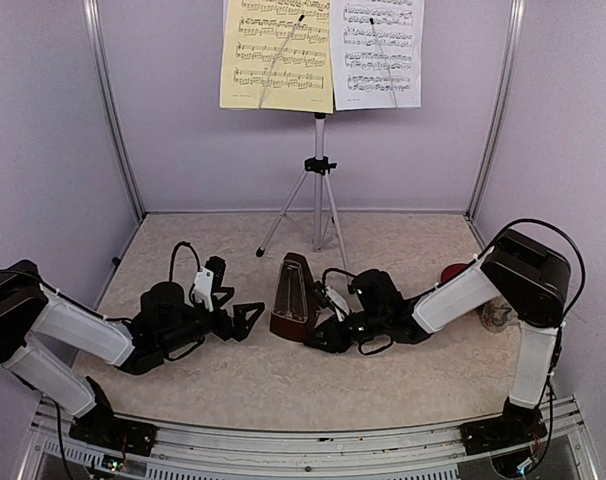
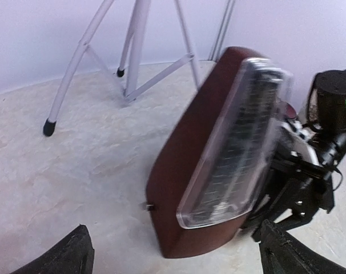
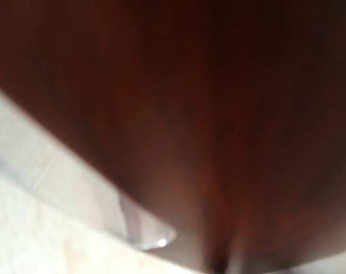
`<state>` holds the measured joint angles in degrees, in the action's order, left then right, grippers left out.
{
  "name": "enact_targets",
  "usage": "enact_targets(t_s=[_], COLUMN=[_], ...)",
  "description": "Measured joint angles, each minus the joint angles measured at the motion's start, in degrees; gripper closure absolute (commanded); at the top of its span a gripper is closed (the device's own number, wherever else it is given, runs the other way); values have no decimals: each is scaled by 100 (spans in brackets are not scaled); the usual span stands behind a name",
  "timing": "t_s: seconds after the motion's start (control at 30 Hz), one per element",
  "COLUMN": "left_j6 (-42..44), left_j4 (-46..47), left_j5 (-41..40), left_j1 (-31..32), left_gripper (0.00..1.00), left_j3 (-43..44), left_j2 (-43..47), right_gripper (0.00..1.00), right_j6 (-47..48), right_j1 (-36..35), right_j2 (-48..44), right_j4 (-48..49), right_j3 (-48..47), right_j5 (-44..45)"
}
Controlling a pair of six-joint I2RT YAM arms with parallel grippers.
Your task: Set up the instrument practice props
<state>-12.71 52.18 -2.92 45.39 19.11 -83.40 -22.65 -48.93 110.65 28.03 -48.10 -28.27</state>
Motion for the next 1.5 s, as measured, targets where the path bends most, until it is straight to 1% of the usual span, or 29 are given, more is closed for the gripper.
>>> enact_targets(t_s=[0.1, 0.17, 0.3, 0.37, 0.53, 0.8, 1.03, 1.07, 1.13, 1.27, 1.33, 1.43, 1.5], left_j6=[160, 225, 275, 275, 339, 433, 446, 448, 450, 514, 557, 592, 636], left_j4=[61, 90, 92, 85, -9, -212, -396, -417, -433, -496, -542, -638, -807], left_j5=[-101, -177, -365, -509, -763, -944, -992, -999, -1003, -1003, -1008, -1008, -1036], left_j1=[341, 442, 503, 570, 767, 776, 645, 627, 590, 575, 575, 577, 599], left_gripper=[1, 1, 1, 1, 1, 1, 2, 4, 13, 37, 47, 58, 63], left_j3=[-9, 17, 251, 476, 1176, 2179, 2522, 2551, 2573, 2608, 2632, 2636, 2636], left_j2=[203, 201, 24, -146, -612, -1482, -2142, -2218, -2302, -2317, -2315, -2260, -2157], right_gripper=[68, 65, 63, 61, 54, 37, 32, 32, 32, 33, 33, 35, 36], right_j6=[2, -22, -63, -52, -11, 61, 81, 74, 66, 46, 26, -9, -42], right_j1=[-4, -4, -4, -4, 35, 289, 448, 461, 487, 529, 531, 533, 533], right_j2=[101, 109, -4, -173, -614, -1145, -1335, -1344, -1360, -1362, -1362, -1362, -1362], right_j4=[111, 315, 809, 927, 1032, 1145, 1204, 1224, 1246, 1279, 1314, 1416, 1502], right_j3=[-225, -262, 20, 278, 723, 1152, 1353, 1381, 1414, 1427, 1434, 1462, 1484], right_j5=[-74, -153, -221, -203, -57, 254, 538, 557, 581, 634, 658, 717, 776])
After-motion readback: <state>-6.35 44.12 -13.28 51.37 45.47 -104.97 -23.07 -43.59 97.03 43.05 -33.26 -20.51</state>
